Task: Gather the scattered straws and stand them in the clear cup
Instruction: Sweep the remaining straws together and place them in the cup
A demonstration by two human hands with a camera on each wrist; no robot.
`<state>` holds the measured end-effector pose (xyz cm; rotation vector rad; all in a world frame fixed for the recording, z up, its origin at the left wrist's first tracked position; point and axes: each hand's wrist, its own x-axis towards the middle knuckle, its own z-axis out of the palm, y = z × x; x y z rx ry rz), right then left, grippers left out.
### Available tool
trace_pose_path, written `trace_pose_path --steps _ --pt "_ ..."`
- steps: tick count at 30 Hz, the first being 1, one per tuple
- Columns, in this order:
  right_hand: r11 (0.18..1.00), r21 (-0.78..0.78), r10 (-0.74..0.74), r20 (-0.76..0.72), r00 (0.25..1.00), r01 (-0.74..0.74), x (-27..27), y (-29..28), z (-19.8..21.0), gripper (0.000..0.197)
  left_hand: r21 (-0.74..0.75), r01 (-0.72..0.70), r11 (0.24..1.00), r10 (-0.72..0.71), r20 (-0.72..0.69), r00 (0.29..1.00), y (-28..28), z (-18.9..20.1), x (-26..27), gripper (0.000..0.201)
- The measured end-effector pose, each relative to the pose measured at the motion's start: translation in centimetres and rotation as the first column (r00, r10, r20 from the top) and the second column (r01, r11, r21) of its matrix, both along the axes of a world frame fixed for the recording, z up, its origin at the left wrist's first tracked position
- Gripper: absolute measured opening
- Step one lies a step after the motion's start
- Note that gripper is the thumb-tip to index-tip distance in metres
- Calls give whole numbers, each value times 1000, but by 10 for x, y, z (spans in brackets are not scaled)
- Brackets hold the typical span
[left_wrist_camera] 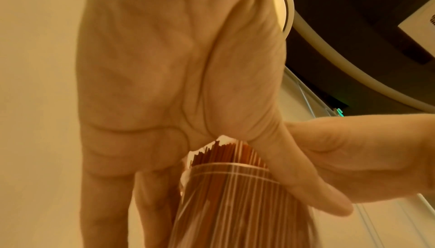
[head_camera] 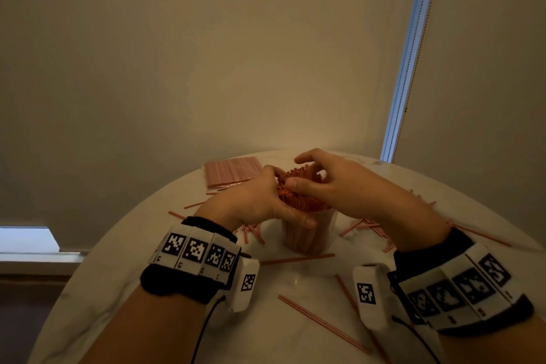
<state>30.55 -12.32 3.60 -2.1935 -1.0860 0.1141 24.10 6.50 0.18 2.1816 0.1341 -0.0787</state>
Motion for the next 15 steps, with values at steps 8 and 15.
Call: trace_pose_path --steps 8,15 --pt "986 -136 114 106 988 -99 3 1 -4 26 73 -34 997 33 18 999 1 1 -2 123" --pt "996 64 -67 133 989 59 4 3 -2 17 76 -68 995 66 20 998 1 -1 -2 132"
